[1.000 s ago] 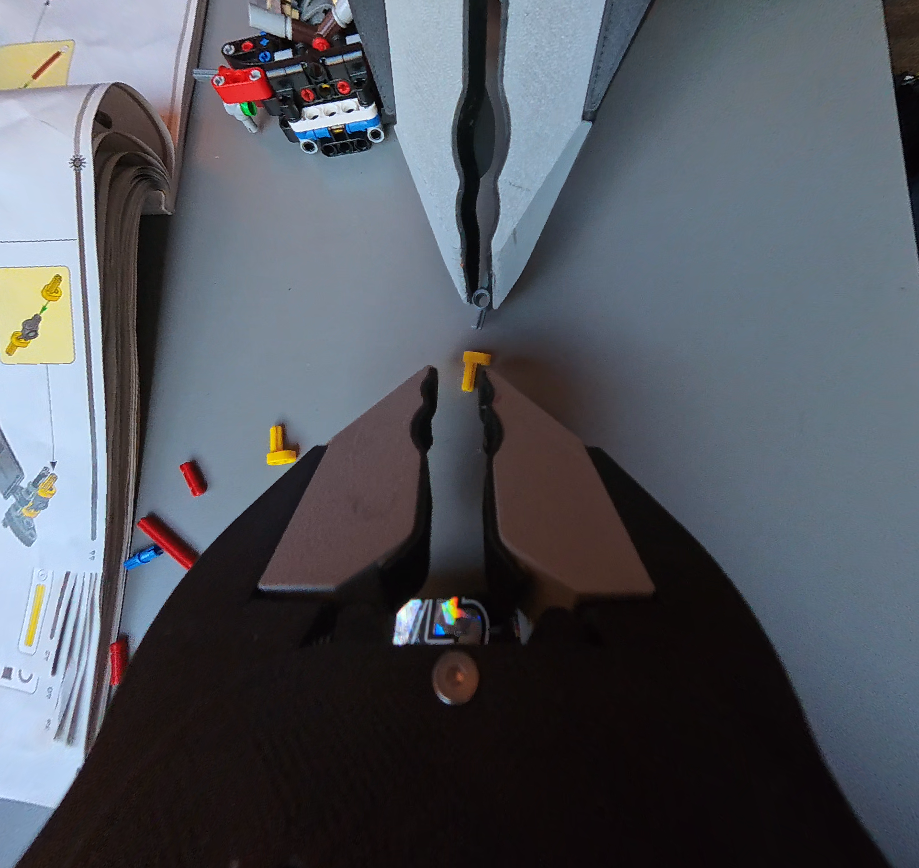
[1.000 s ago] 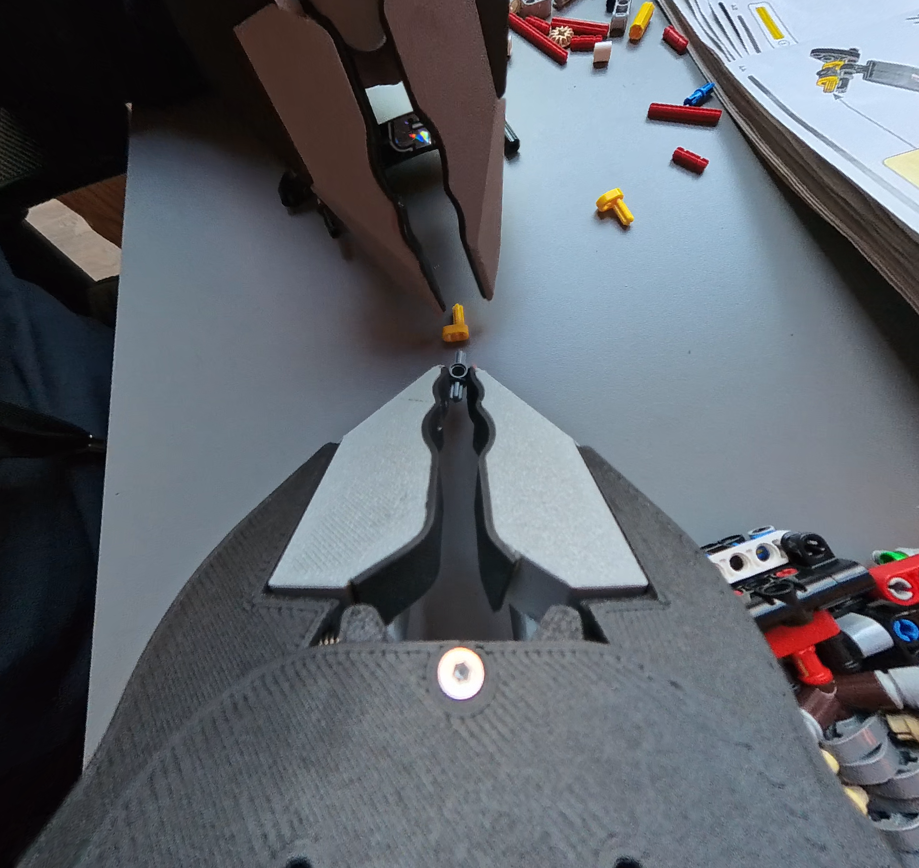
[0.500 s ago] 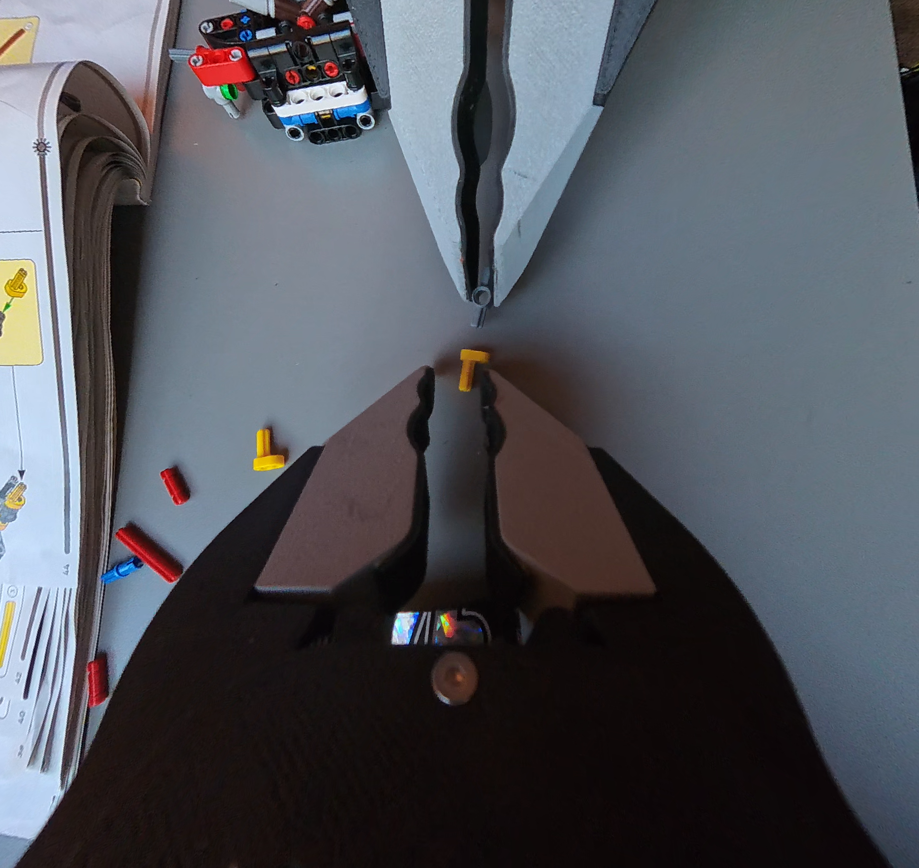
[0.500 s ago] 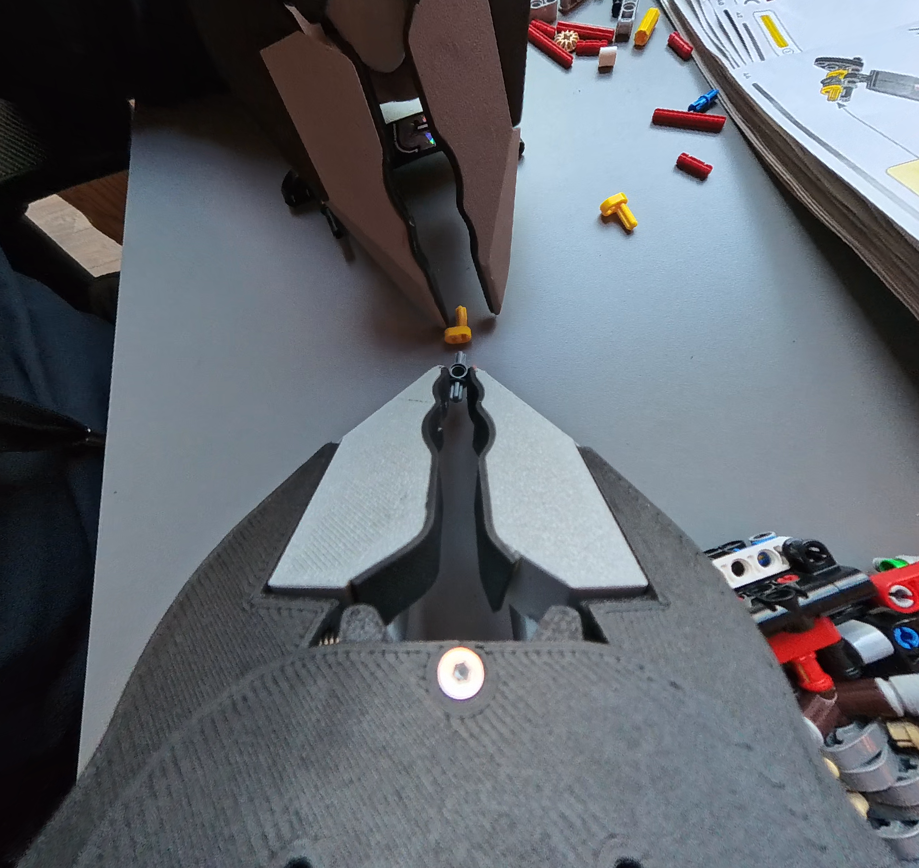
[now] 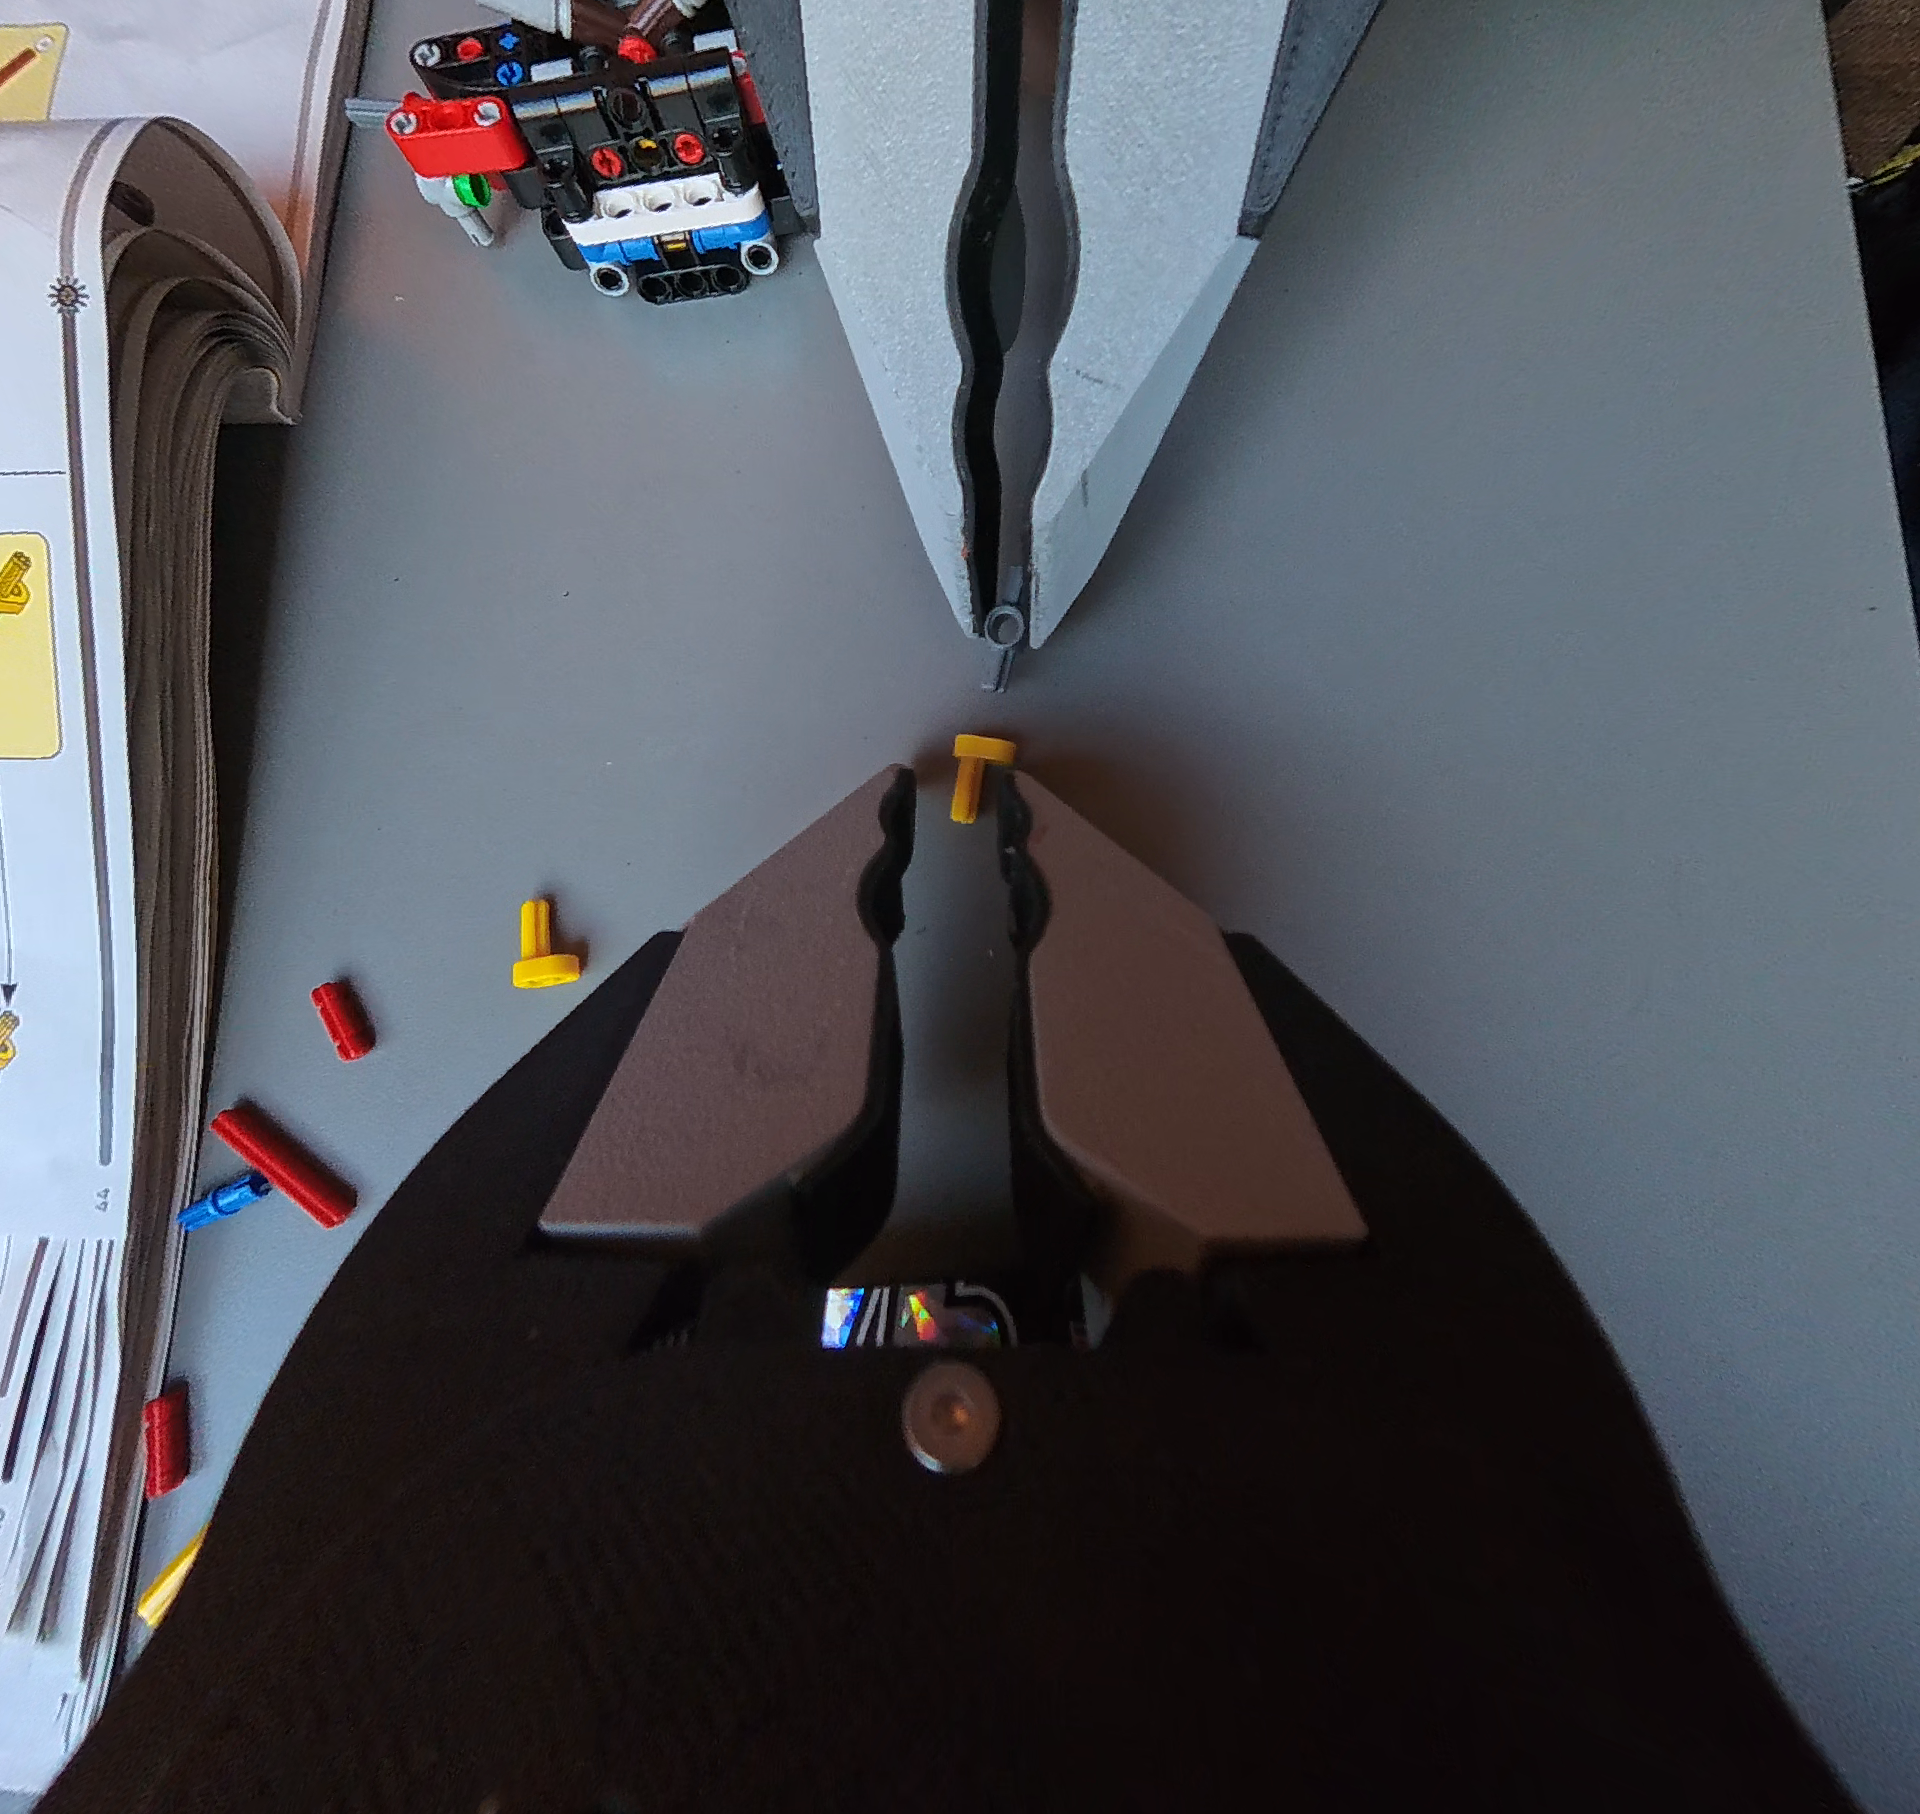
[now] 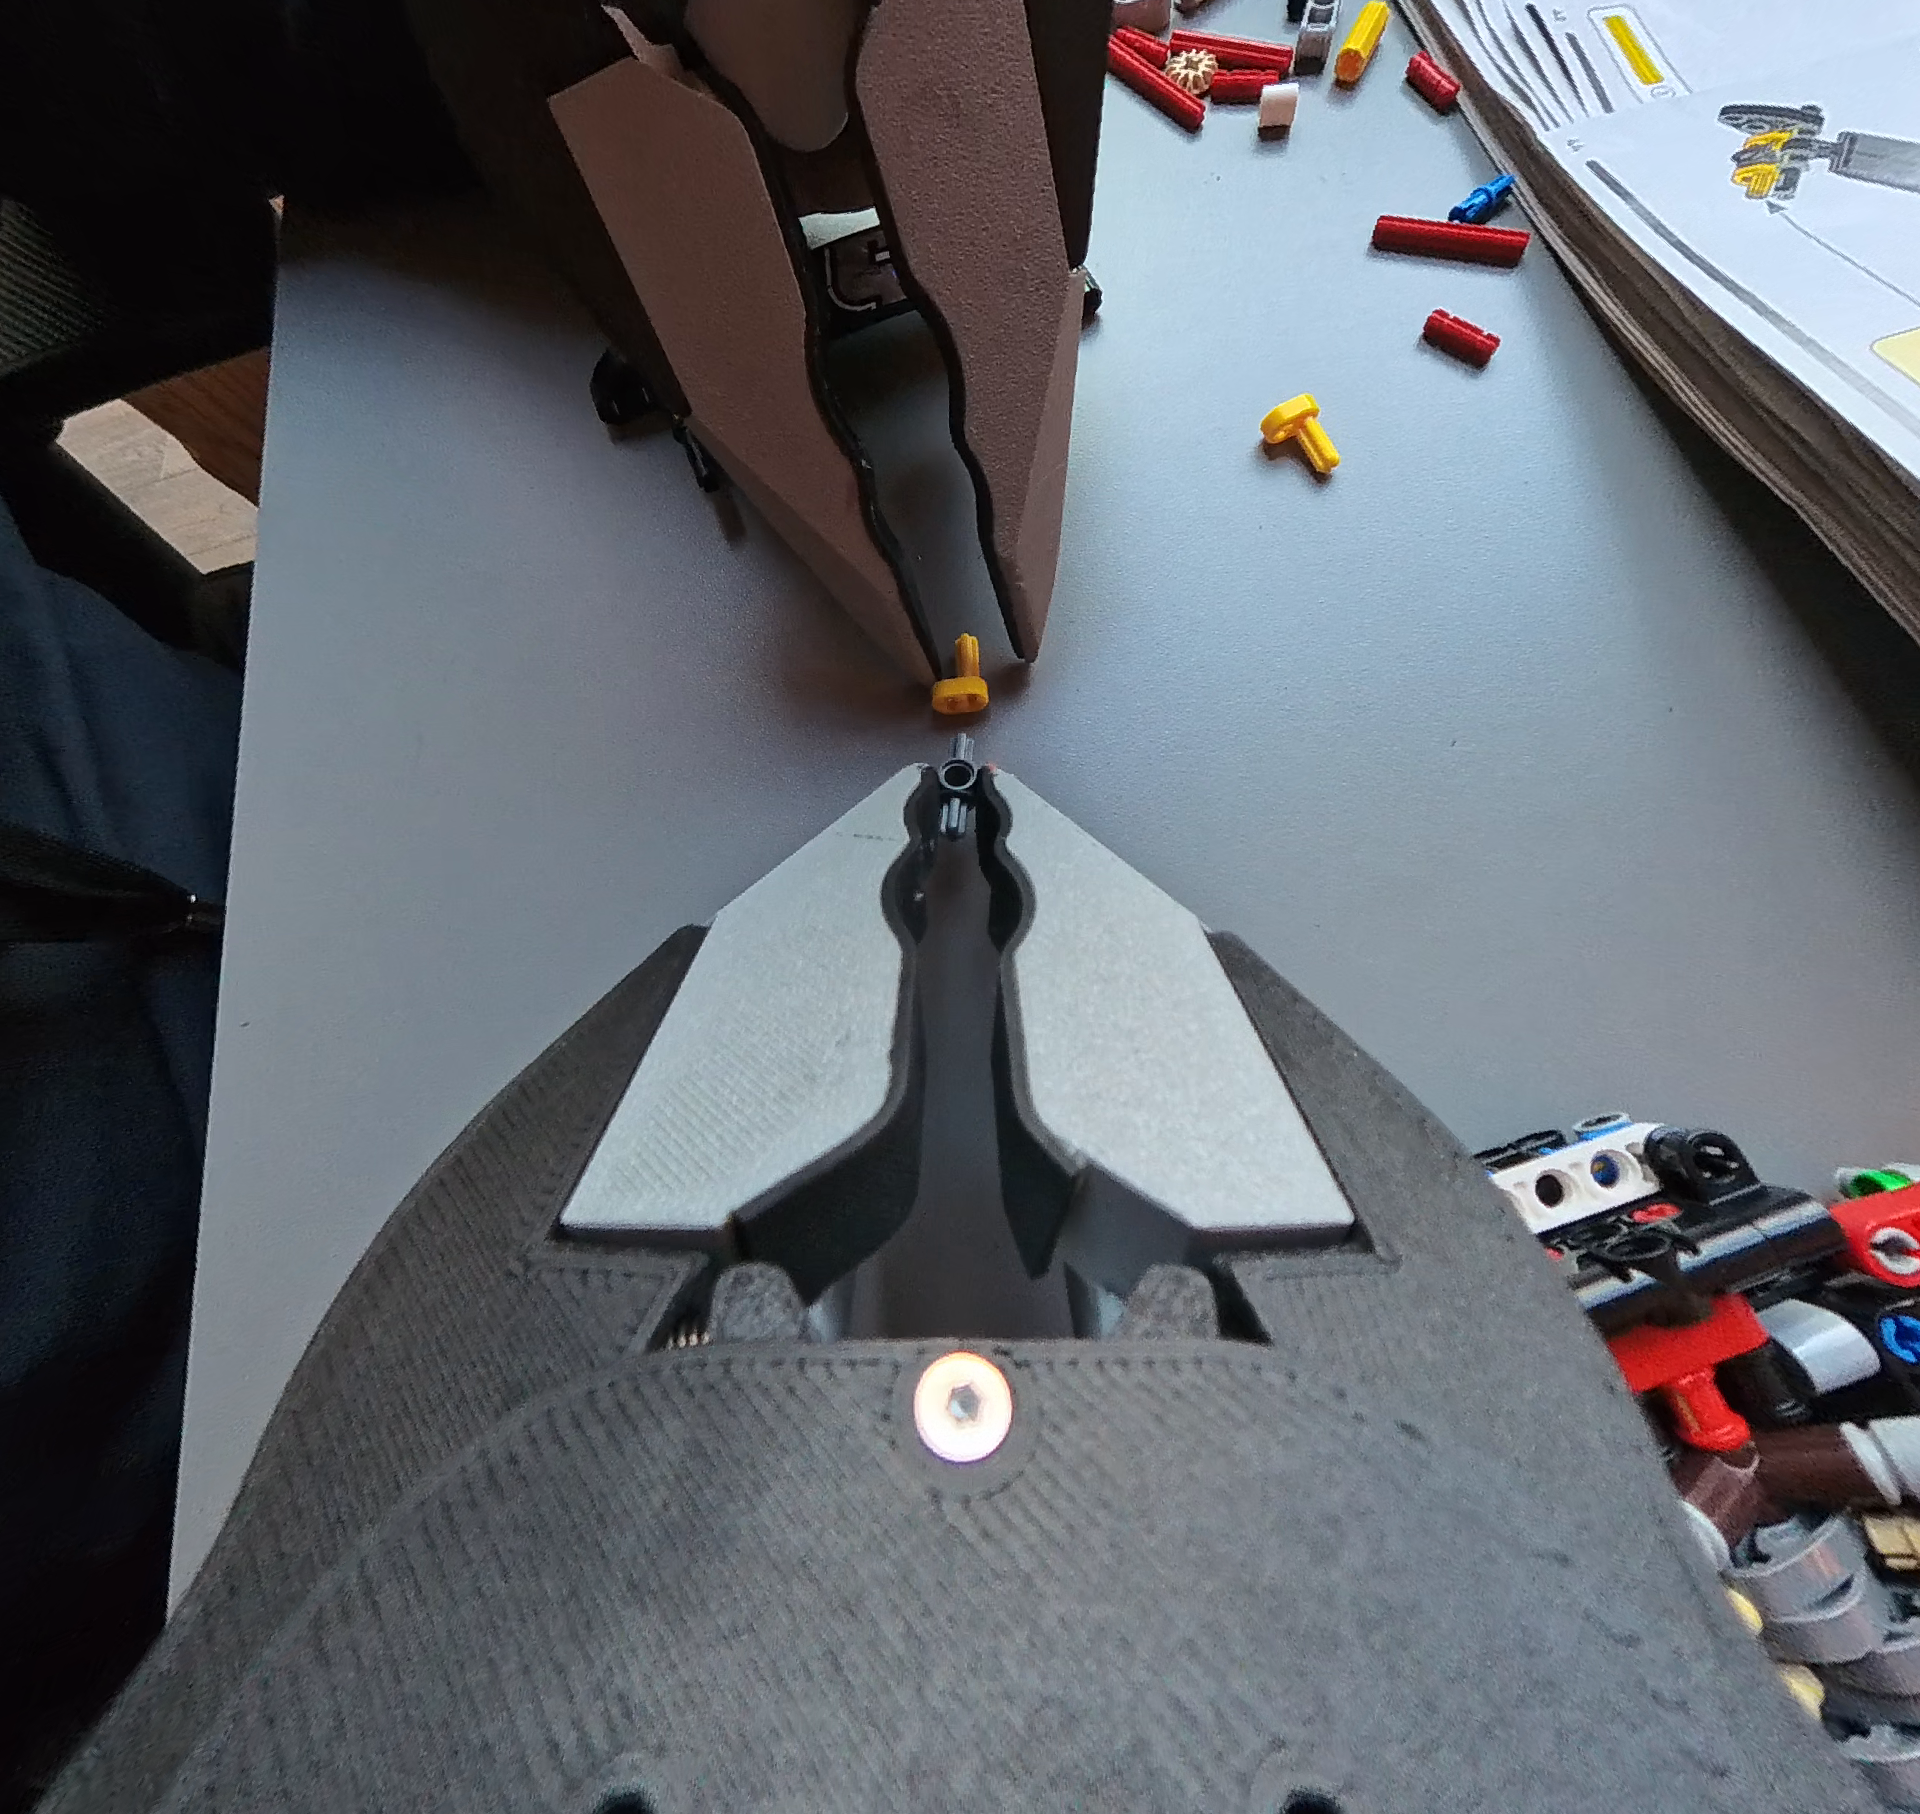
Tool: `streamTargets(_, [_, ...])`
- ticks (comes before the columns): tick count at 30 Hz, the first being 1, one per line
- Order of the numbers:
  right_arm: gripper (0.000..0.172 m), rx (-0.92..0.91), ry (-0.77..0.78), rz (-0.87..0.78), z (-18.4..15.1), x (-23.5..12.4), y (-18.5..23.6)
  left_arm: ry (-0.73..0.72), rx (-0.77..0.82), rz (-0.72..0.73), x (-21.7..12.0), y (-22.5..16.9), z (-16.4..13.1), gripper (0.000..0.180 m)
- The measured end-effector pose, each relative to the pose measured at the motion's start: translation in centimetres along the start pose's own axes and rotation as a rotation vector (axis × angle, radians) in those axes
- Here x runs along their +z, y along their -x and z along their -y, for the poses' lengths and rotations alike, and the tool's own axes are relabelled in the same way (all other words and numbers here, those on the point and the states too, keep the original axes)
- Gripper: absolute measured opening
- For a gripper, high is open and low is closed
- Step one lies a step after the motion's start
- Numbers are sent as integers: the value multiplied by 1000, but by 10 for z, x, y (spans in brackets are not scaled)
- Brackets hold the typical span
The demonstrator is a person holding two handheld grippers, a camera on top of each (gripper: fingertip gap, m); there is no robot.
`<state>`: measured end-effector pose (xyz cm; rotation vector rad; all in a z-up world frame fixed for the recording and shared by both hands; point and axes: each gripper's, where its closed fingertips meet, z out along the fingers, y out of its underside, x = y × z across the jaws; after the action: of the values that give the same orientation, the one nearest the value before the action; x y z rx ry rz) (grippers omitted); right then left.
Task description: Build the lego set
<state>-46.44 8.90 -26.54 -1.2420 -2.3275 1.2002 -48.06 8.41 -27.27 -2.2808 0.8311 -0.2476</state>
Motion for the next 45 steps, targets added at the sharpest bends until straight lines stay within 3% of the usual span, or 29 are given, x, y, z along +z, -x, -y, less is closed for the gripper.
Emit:
streamTargets(22, [4,-41,12,-20,0,4,-1,-20,-21,-14,1,-2,0,10])
streamTargets(33, [4,-42,15,-18,0,5,-1,-33,-29,-63,3,-9,4,17])
streamTargets(45, [4,-65,16,-17,1,6,0,-53,-35,-74,5,-9,6,9])
